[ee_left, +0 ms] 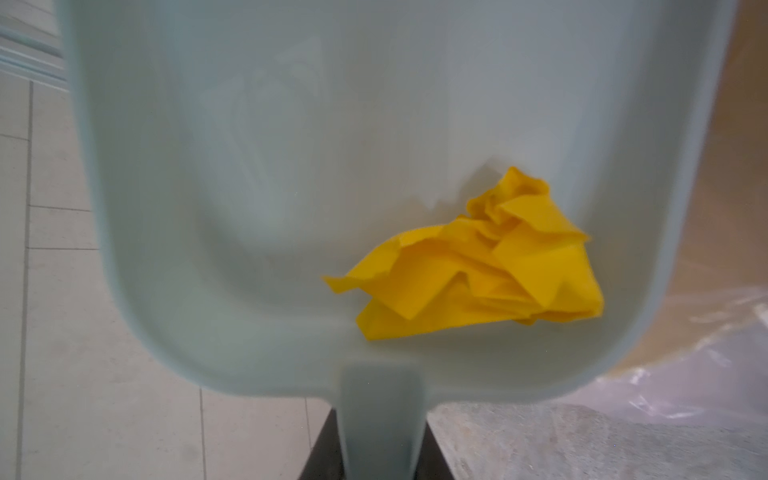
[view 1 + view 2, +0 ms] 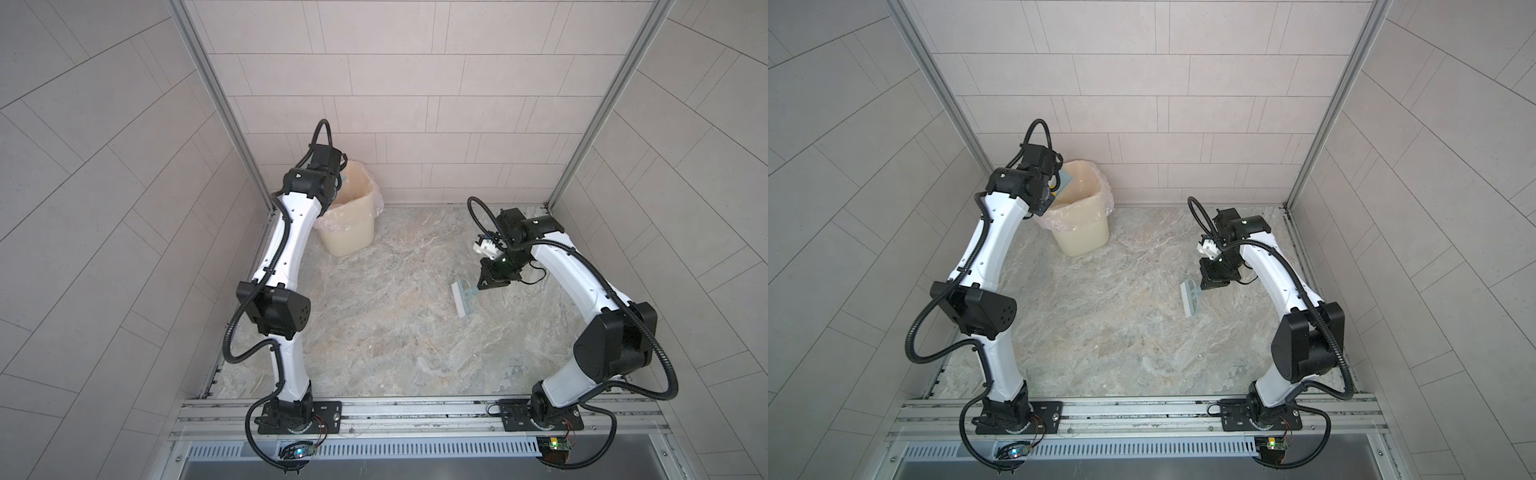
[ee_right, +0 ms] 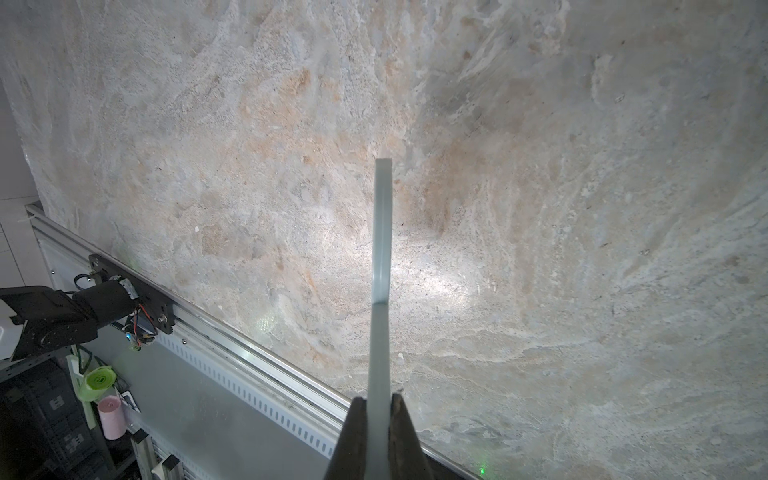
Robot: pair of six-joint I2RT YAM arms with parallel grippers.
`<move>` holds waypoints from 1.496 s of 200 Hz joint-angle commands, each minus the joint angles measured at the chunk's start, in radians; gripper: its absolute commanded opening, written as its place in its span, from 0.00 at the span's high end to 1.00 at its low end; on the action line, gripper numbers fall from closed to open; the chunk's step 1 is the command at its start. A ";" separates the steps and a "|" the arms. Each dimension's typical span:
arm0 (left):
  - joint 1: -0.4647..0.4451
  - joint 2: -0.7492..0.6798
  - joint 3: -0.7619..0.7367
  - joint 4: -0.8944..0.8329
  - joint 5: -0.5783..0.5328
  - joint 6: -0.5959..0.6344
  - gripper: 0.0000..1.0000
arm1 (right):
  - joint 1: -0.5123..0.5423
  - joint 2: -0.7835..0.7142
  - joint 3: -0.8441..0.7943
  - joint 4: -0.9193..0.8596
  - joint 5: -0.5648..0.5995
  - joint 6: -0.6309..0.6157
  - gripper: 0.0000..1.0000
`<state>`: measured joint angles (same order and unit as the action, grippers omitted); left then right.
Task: Sweep away the paper scraps from the table
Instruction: 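Tip the dustpan over the bin with the left gripper to empty it, then lower the dustpan and brush onto the table and open both grippers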
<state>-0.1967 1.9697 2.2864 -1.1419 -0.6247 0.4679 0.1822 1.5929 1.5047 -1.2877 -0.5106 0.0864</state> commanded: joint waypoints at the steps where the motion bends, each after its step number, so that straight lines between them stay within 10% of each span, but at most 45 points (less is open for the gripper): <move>1: -0.013 0.000 -0.064 0.134 -0.244 0.187 1.00 | -0.006 -0.014 0.018 -0.028 -0.007 0.001 1.00; 98: -0.076 -0.178 -0.531 1.102 -0.398 1.026 1.00 | -0.005 -0.026 -0.001 -0.012 -0.030 0.005 1.00; 160: -0.078 -0.215 -0.599 1.188 -0.395 1.086 1.00 | -0.004 -0.049 -0.015 -0.010 -0.031 0.004 1.00; 199: -0.086 -0.236 -0.568 1.095 -0.394 0.971 1.00 | -0.005 -0.057 -0.024 0.001 -0.028 0.011 1.00; 299: -0.313 -0.384 -0.513 0.413 -0.180 0.050 1.00 | -0.027 -0.077 -0.086 0.182 -0.042 0.128 1.00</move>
<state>-0.4564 1.6424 1.7885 -0.5377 -0.9077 0.8223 0.1734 1.5574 1.4425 -1.1877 -0.5362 0.1558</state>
